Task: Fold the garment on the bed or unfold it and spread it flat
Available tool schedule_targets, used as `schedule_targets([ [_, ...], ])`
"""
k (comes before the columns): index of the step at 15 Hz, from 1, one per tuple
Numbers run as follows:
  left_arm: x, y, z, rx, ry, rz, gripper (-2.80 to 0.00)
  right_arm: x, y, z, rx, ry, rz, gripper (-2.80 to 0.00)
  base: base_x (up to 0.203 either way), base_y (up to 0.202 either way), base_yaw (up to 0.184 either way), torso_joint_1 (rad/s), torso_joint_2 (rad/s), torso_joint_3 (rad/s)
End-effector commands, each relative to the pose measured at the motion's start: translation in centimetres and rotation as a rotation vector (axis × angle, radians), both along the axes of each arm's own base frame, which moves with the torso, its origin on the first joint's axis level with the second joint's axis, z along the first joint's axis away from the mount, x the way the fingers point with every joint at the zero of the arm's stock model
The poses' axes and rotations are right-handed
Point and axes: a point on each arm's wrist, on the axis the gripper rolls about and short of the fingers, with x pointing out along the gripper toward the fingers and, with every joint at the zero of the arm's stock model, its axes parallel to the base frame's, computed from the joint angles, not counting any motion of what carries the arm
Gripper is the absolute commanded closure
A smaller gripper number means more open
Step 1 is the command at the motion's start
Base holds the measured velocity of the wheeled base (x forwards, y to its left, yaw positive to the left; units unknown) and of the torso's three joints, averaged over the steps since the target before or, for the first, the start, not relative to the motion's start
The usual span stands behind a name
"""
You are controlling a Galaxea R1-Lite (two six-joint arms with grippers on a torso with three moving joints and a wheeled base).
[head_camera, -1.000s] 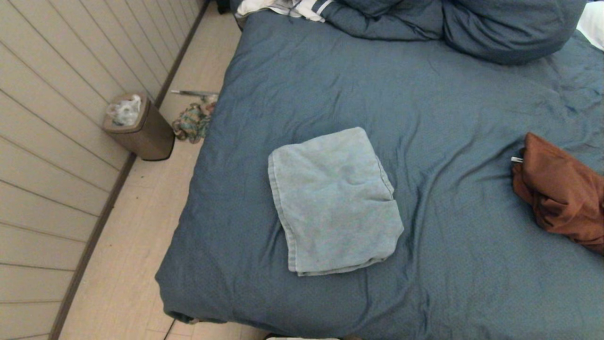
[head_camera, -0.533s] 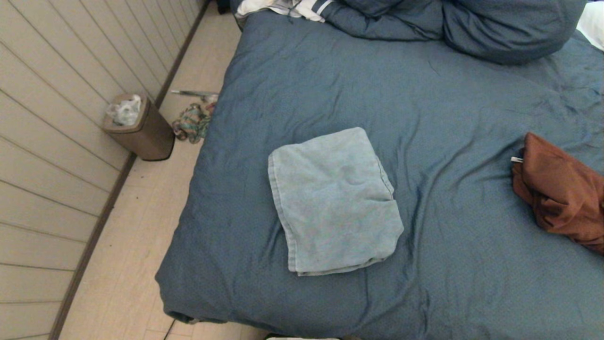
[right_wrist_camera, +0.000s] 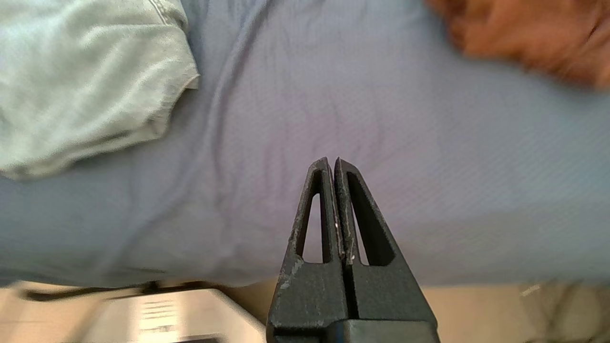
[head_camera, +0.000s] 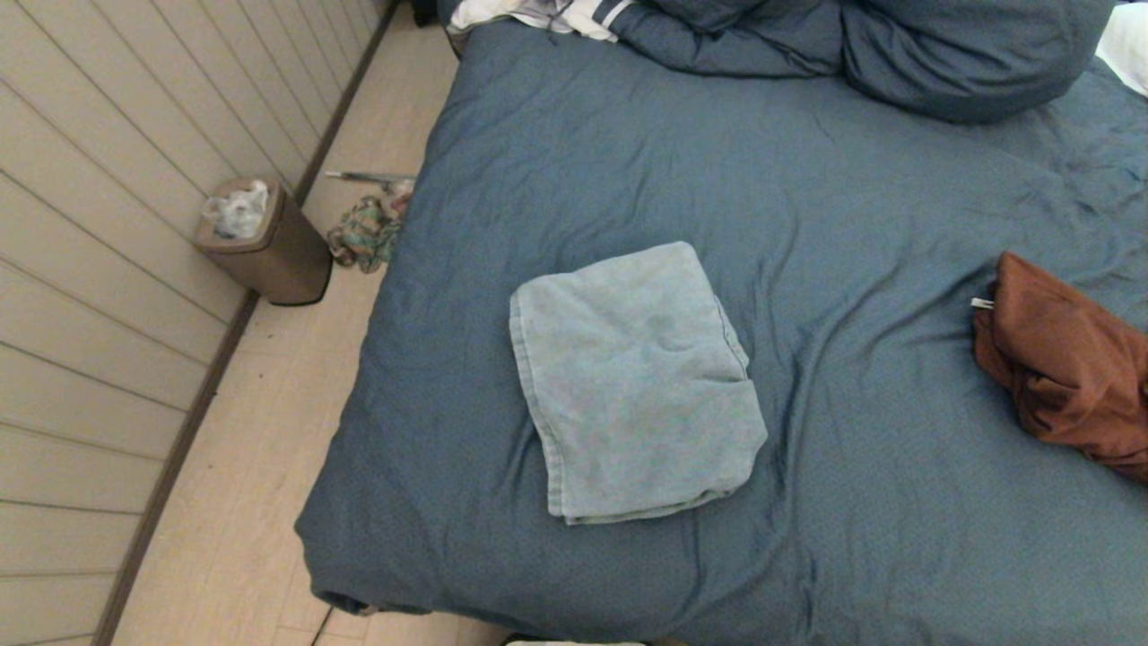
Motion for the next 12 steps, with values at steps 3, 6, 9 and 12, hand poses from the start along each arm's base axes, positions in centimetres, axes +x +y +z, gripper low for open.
schedule_targets([
  [3,0.0,0.0,-0.1,0.001,0.009,0.005,0.00,0.3,0.3,-0.9,-0.207,0.024,0.109,0.00,0.000,0.000,0.000,0.000,0.00,0.000],
  [6,0.0,0.0,-0.1,-0.001,0.009,0.005,0.00,0.3,0.3,-1.1,-0.105,0.018,0.119,0.00,0.000,0.000,0.000,0.000,0.00,0.000],
  [9,0.0,0.0,-0.1,-0.003,0.006,0.000,0.00,0.4,0.2,-1.1,-0.075,0.021,0.094,0.00,0.000,0.000,0.000,0.000,0.00,0.000],
  [12,0.0,0.0,-0.1,-0.016,0.005,-0.001,0.00,0.4,0.2,-1.1,-0.072,0.021,0.092,0.00,0.000,0.000,0.000,0.000,0.00,0.000],
])
